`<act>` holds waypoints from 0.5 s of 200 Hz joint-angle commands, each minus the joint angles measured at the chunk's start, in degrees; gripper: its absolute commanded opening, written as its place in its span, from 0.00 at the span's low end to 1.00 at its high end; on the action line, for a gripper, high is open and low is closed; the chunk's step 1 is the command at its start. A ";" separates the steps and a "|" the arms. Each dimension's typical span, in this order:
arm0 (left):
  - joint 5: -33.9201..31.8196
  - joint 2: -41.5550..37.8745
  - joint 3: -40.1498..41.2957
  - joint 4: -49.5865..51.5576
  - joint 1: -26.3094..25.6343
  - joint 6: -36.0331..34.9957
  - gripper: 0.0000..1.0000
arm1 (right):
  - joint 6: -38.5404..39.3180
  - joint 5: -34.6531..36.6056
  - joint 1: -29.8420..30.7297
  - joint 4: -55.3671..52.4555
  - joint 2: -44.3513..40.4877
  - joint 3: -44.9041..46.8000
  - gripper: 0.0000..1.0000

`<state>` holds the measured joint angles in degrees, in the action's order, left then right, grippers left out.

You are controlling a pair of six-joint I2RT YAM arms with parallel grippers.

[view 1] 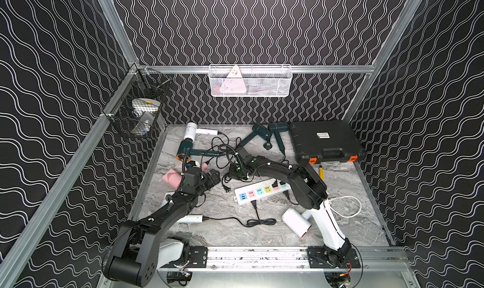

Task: Charge the blow dryers
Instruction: Pick up the plug from the center of the board.

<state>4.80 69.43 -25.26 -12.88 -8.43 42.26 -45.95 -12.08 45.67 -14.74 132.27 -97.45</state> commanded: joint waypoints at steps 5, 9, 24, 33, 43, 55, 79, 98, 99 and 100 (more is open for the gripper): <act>1.13 -0.31 -0.24 -2.03 0.07 -0.29 0.99 | -2.85 -1.44 -0.96 6.43 -2.79 2.52 0.00; 1.18 -0.40 -0.16 -2.18 0.08 -0.28 0.99 | -3.05 -1.79 -1.14 7.44 -3.34 2.96 0.00; 1.65 -0.63 0.11 -2.96 0.01 -0.62 0.99 | -3.58 -2.51 -1.70 10.48 -5.92 4.48 0.00; 2.02 -0.80 0.20 -3.64 0.05 -0.69 0.99 | -3.62 -2.51 -1.99 11.52 -7.72 5.32 0.00; 2.68 -0.73 0.46 -4.51 0.04 -0.64 0.99 | -3.72 -2.56 -2.54 12.87 -9.96 6.64 0.00; 3.64 -0.65 0.64 -5.54 0.08 -0.54 0.99 | -4.28 -3.01 -3.38 14.92 -12.68 8.65 0.00; 6.97 0.17 1.50 -9.91 -0.11 -0.31 0.99 | -6.20 -4.02 -5.59 18.70 -18.42 12.68 0.00; 10.58 1.83 1.93 -14.63 -0.84 -0.27 0.99 | -8.84 -6.02 -7.44 22.02 -21.50 15.44 0.00; 10.67 1.93 1.95 -14.85 -0.91 -0.30 0.99 | -9.00 -6.16 -7.48 22.12 -21.64 15.53 0.00; 10.85 2.06 1.96 -15.04 -0.94 -0.28 0.99 | -9.12 -6.23 -7.59 22.21 -21.80 15.58 0.00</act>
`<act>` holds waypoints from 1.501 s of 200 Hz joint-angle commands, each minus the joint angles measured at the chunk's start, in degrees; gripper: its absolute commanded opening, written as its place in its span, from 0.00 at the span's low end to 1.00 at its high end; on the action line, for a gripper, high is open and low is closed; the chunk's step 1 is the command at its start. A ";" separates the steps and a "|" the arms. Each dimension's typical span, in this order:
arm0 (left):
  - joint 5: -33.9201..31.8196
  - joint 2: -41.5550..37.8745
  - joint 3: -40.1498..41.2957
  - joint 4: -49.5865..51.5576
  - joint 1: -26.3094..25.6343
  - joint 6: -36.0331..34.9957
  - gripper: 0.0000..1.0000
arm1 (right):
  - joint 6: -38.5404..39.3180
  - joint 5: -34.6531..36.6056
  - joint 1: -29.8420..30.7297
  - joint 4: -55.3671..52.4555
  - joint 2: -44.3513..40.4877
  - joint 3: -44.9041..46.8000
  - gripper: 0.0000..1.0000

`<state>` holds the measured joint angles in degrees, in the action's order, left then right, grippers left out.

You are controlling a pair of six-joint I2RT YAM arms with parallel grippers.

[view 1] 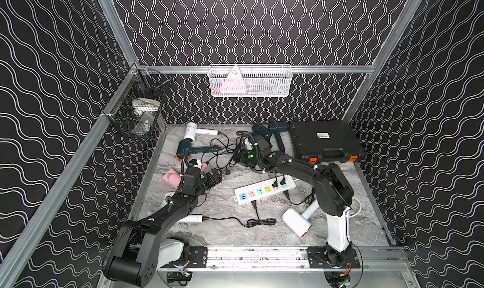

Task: Charge the blow dryers
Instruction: Pick up the plug from the center of the board.

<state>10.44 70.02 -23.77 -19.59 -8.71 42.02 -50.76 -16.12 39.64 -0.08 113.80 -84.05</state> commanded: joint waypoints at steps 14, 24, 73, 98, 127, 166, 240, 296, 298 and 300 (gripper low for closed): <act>7.36 2.99 0.43 -11.48 -1.68 -0.06 0.99 | -6.14 -3.61 -2.77 8.59 -4.90 3.33 0.00; 8.61 4.08 0.26 -13.21 -2.34 -0.21 0.99 | -7.23 -4.82 -3.45 8.98 -5.65 3.71 0.00; 14.72 7.81 0.37 -21.95 -3.55 0.32 0.95 | -8.65 -11.24 -5.60 6.74 -7.96 3.54 0.00; 15.69 6.94 0.35 -23.30 -4.89 -0.67 0.92 | -5.92 -12.30 -5.97 1.45 -8.66 2.78 0.00; 13.49 4.31 -0.11 -20.13 -7.02 -3.32 0.88 | -4.11 -14.08 -6.06 -1.25 -8.59 3.59 0.00; 11.96 3.79 -1.51 -17.27 -9.37 -5.70 0.88 | -3.05 -16.28 -5.73 -2.02 -8.68 5.38 0.00; 12.85 6.00 -3.39 -16.18 -10.48 -6.51 0.60 | 2.20 -17.89 -3.83 -8.46 -8.68 4.77 0.00; 13.55 6.68 -4.15 -15.65 -10.45 -6.54 0.16 | 4.57 -17.14 -3.43 -11.13 -9.38 5.32 0.00; 13.60 6.75 -4.15 -15.61 -10.45 -6.52 0.14 | 4.61 -17.11 -3.43 -11.16 -9.38 5.31 0.00; 13.63 6.76 -4.17 -15.57 -10.45 -6.51 0.12 | 4.66 -17.11 -3.43 -11.24 -9.38 5.30 0.00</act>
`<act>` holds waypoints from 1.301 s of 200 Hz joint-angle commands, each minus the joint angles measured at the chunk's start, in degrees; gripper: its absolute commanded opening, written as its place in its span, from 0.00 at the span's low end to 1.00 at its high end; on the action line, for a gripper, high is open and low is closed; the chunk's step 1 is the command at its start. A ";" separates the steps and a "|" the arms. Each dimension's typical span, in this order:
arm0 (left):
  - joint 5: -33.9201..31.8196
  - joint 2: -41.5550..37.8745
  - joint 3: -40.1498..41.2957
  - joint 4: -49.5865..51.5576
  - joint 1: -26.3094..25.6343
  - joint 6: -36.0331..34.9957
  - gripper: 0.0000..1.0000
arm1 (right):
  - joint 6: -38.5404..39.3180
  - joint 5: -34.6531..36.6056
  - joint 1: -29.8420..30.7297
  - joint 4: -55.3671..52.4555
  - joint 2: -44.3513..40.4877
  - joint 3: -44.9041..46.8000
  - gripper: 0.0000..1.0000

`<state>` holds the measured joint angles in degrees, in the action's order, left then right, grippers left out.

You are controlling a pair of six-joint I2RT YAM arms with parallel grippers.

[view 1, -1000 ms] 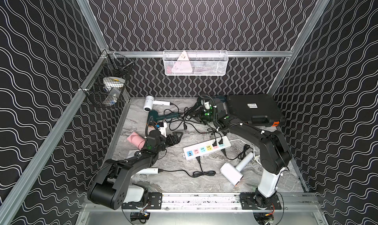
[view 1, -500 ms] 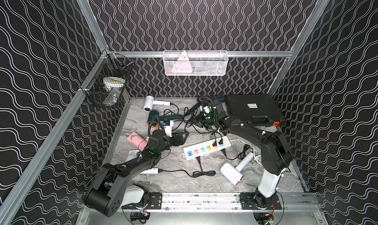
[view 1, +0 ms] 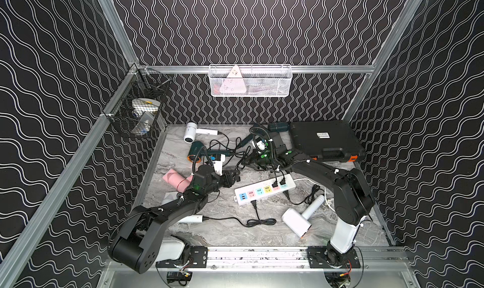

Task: Charge the blow dryers
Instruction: Pick up the plug from the center of the board.

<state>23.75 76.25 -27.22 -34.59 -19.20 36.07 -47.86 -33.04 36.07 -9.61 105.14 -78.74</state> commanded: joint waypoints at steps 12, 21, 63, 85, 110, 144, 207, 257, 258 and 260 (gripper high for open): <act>0.50 0.79 -0.90 -0.40 -0.01 -0.65 0.05 | 1.93 -0.27 0.13 -1.80 -0.73 -0.10 0.00; 0.51 0.81 -0.99 -0.24 0.03 -0.74 0.00 | 2.29 -0.27 0.14 -1.98 -0.73 -0.19 0.00; 2.27 1.50 -1.90 -0.04 0.04 -1.35 0.00 | 9.22 -0.26 0.05 -7.95 -1.35 -1.28 0.31; 5.00 3.60 -3.19 -0.60 -0.02 -1.36 0.00 | 17.84 2.98 0.05 -15.82 -3.62 -3.01 0.50; 9.15 7.25 -4.63 -2.89 -0.02 -0.17 0.00 | 27.40 3.47 0.30 -22.19 -5.80 -3.83 0.53; 11.83 9.57 -5.50 -4.17 -0.01 0.57 0.00 | 36.98 5.53 3.20 -31.74 -4.16 -7.49 0.48; 13.24 10.61 -6.08 -4.95 -0.38 1.04 0.00 | 40.84 9.41 6.98 -37.49 1.99 -12.89 0.38; 13.91 10.60 -6.00 -5.64 -0.60 1.21 0.00 | 40.82 12.54 7.17 -38.11 4.69 -14.98 0.38; 13.94 10.64 -6.00 -5.74 -0.59 1.24 0.00 | 40.87 12.55 7.17 -38.12 4.75 -14.96 0.38; 13.97 10.71 -6.00 -5.79 -0.62 1.25 0.00 | 40.83 12.56 7.17 -38.12 4.79 -14.95 0.38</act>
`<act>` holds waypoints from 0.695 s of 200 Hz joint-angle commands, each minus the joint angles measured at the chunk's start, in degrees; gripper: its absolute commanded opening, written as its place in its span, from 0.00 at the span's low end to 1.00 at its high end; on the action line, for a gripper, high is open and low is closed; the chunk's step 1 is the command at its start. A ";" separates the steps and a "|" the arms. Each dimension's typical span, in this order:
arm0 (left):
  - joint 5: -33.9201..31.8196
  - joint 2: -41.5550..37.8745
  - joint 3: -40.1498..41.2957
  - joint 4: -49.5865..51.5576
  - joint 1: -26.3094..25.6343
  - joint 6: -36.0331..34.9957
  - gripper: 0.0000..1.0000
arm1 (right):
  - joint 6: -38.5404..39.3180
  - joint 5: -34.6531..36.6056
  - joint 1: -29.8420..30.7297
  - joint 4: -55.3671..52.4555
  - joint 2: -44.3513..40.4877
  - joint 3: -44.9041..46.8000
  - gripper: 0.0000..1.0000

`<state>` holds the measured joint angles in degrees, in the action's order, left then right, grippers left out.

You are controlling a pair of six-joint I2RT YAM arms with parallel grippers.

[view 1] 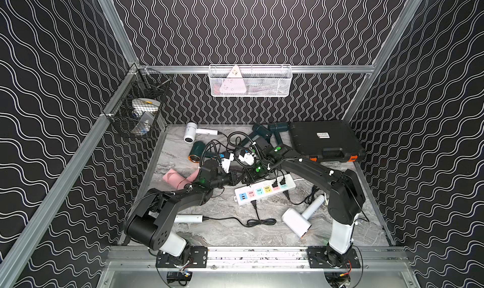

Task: Charge the blow dryers
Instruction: Pick up the plug from the center of the board.

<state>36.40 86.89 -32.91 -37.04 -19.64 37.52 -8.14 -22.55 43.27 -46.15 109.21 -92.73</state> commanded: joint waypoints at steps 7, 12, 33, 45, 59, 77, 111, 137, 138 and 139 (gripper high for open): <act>1.55 0.05 -0.32 -3.75 -0.14 -0.08 0.00 | 1.26 2.11 -0.02 -1.41 0.83 -0.92 0.38; 1.76 0.13 -0.24 -4.03 -0.15 0.16 0.00 | 1.26 2.27 -0.02 -1.21 0.83 -0.80 0.38; 2.47 0.37 -0.14 -5.11 -0.26 0.58 0.00 | 1.21 3.02 -0.11 -0.14 0.92 0.27 0.39; 2.75 0.52 -0.08 -5.71 -0.23 0.88 0.00 | 1.22 2.87 -0.11 0.36 1.05 0.68 0.39; 3.24 0.72 -0.08 -6.43 -0.39 1.19 0.00 | 1.34 2.60 -0.11 0.45 1.48 0.71 0.38; 3.80 0.91 -0.05 -7.34 -0.41 1.59 0.00 | 1.39 1.93 -0.16 0.60 1.96 0.62 0.34; 4.28 1.22 -0.05 -7.86 -0.60 1.85 0.00 | 0.85 0.37 -0.59 2.06 1.71 1.23 0.26; 4.03 1.00 0.01 -7.71 -0.58 1.85 0.00 | 0.33 -0.11 -0.99 2.74 1.67 1.69 0.12; 4.03 0.96 0.02 -7.71 -0.58 1.86 0.00 | 0.28 -0.12 -0.99 2.78 1.64 1.77 0.12; 3.94 0.93 0.03 -7.70 -0.58 1.86 0.00 | 0.26 -0.17 -0.99 2.89 1.63 1.81 0.11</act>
<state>38.87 88.16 -32.88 -40.66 -20.12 39.05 -7.01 -22.59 42.61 -45.06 111.02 -91.50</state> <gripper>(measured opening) 0.085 0.173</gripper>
